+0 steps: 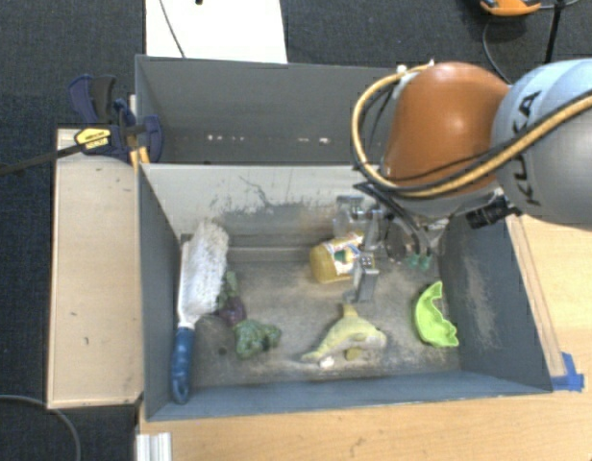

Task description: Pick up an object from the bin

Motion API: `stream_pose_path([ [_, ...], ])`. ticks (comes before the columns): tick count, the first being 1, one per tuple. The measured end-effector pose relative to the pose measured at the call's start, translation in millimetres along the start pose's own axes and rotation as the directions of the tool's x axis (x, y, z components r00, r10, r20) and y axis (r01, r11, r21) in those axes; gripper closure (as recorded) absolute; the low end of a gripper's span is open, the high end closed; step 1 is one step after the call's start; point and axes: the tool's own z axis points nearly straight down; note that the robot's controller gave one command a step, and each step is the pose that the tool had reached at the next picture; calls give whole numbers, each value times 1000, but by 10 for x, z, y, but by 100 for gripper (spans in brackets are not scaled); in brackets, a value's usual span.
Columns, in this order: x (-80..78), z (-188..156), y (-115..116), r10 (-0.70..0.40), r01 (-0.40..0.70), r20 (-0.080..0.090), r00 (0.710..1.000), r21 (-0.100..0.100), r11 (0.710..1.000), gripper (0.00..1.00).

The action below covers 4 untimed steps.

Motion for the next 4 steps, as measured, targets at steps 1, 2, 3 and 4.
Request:
stream_pose_path([
  [1, 213, 485, -70, -163, 163, 1, 987, 0, 987, 0],
  [2, 772, 682, -231, -294, 294, -8, 956, -1, 956, 0],
  [3, 667, 711, -179, -588, 588, 1, 809, 0, 809, 0],
  [4, 666, 1265, -268, -419, 419, 1, 908, 1, 908, 0],
])
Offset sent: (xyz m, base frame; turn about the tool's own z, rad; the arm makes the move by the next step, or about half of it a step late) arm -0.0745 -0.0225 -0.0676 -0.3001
